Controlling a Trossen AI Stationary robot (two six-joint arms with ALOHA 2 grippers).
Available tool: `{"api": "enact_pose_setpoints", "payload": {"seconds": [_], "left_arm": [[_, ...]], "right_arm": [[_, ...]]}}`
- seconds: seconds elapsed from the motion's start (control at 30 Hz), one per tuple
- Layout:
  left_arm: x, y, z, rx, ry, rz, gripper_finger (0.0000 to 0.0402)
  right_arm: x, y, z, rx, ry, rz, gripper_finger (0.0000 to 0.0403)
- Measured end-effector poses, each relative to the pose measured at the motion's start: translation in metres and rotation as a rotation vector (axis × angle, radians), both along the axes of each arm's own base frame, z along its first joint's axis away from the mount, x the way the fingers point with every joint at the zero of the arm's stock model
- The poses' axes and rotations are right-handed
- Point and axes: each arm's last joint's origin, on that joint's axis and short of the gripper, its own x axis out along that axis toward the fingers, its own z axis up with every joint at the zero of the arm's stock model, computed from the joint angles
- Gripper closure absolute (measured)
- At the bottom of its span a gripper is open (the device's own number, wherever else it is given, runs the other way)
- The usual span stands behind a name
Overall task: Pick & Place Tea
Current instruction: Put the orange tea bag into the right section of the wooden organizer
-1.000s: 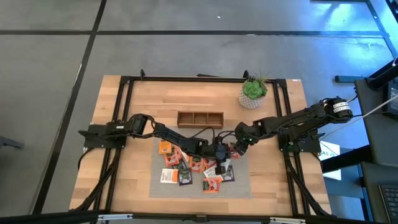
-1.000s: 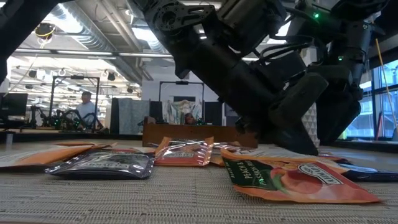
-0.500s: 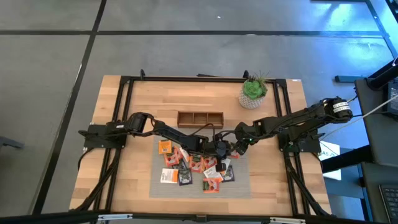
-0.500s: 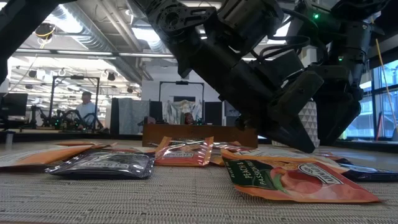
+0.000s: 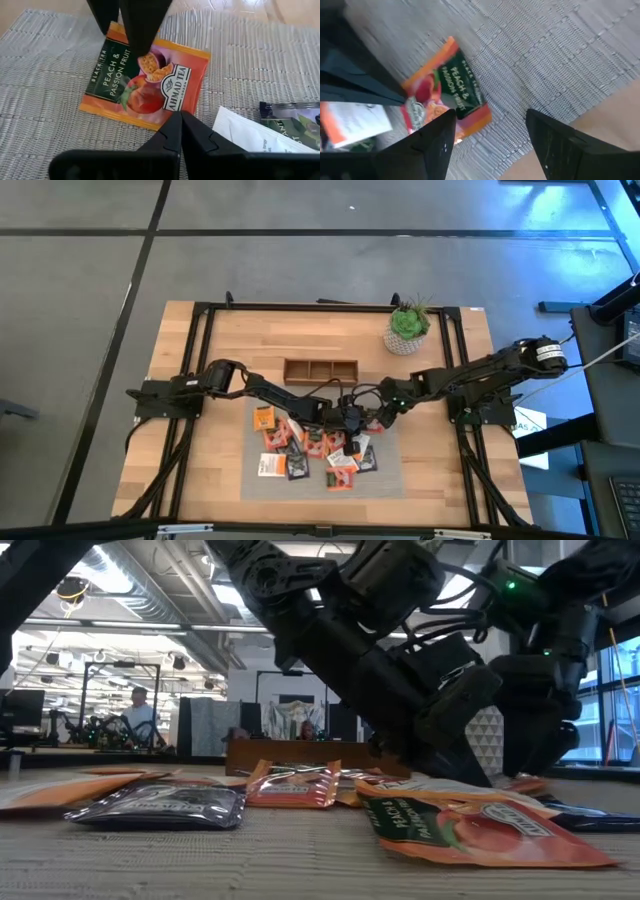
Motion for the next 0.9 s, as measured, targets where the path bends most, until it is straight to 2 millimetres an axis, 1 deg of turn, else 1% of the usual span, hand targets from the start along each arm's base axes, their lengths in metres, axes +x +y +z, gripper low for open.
{"api": "enact_pose_setpoints", "payload": {"seconds": [0.2,0.43,0.57,0.73,0.9], "left_arm": [[0.0,0.002,-0.001,0.003,0.0,-0.003,0.0399],[0.0,0.002,-0.002,0.001,0.009,-0.007,0.0399],[-0.001,0.002,-0.003,-0.001,0.019,-0.012,0.0399],[-0.001,0.002,-0.004,-0.005,0.021,-0.016,0.0399],[-0.001,0.002,-0.004,-0.005,0.021,-0.017,0.0399]], "right_arm": [[0.008,-0.001,0.004,0.087,-0.085,0.026,0.0157],[0.006,-0.005,0.003,0.104,-0.061,0.012,0.0167],[0.005,-0.007,0.009,0.123,-0.084,0.009,0.0181],[0.004,-0.007,0.02,0.129,-0.14,0.021,0.0193],[0.004,-0.007,0.021,0.128,-0.145,0.023,0.0194]]}}
